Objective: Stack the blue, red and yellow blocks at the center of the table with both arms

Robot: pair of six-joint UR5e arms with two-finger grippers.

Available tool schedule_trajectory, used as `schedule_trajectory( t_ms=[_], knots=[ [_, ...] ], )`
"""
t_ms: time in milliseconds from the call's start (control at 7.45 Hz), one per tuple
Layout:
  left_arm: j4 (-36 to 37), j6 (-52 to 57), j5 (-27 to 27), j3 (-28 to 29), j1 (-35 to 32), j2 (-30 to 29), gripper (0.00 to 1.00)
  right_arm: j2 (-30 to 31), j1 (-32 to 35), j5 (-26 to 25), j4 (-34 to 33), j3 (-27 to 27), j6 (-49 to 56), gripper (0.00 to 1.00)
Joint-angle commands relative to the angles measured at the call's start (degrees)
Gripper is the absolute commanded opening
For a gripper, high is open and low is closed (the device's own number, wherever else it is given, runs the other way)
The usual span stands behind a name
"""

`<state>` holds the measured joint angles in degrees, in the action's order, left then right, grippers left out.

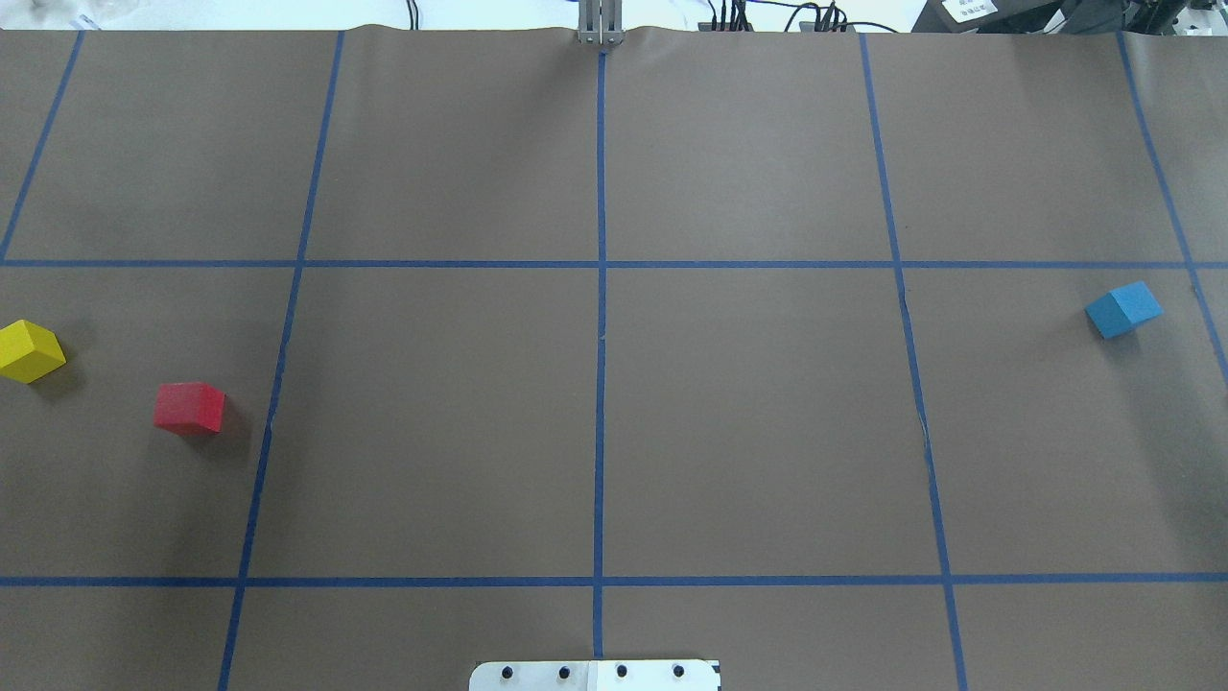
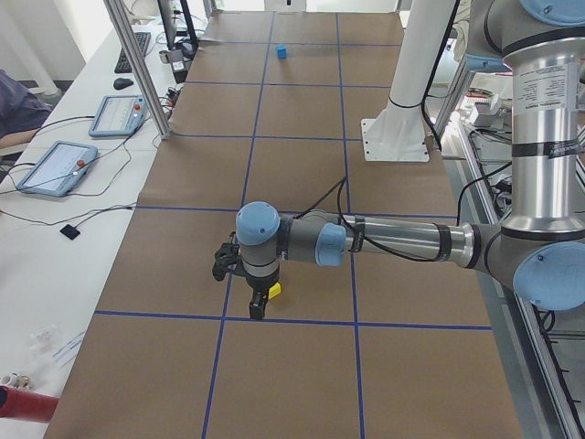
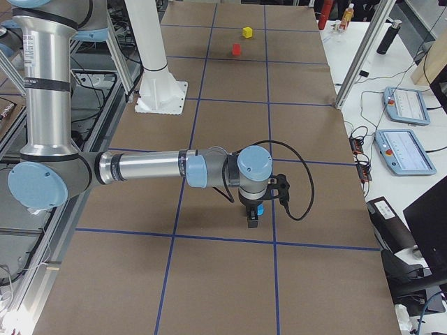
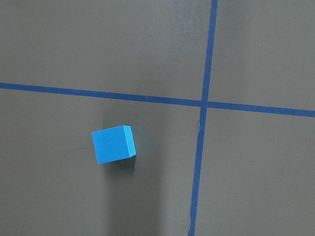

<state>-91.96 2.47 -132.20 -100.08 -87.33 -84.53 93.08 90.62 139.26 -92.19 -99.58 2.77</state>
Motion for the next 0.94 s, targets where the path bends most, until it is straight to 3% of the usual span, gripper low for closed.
schedule_trajectory(
  t_ms=[0,134,403,537,806],
  knots=[
    [-0.7,-0.2,-0.3,-1.2,0.1,0.0,1.00,-0.5,0.2,-0.4,0.2,0.0,0.5,1.00],
    [-0.9,0.2,-0.4,-1.3,0.1,0.1,1.00,-2.4,0.2,-0.3,0.2,-1.0,0.0,1.00],
    [-6.0,0.1,-0.4,-1.6,-0.1,0.9,1.00,-4.2,-3.9,0.1,1.3,3.0,0.1,1.00],
    [-6.3,0.2,-0.3,-1.5,0.0,1.0,1.00,-3.2,-5.2,-0.4,11.1,3.6,0.0,1.00],
    [-6.4,0.1,-0.4,-1.9,0.0,1.0,1.00,-5.0,-12.0,-0.6,15.8,9.2,-2.6,1.00]
  ],
)
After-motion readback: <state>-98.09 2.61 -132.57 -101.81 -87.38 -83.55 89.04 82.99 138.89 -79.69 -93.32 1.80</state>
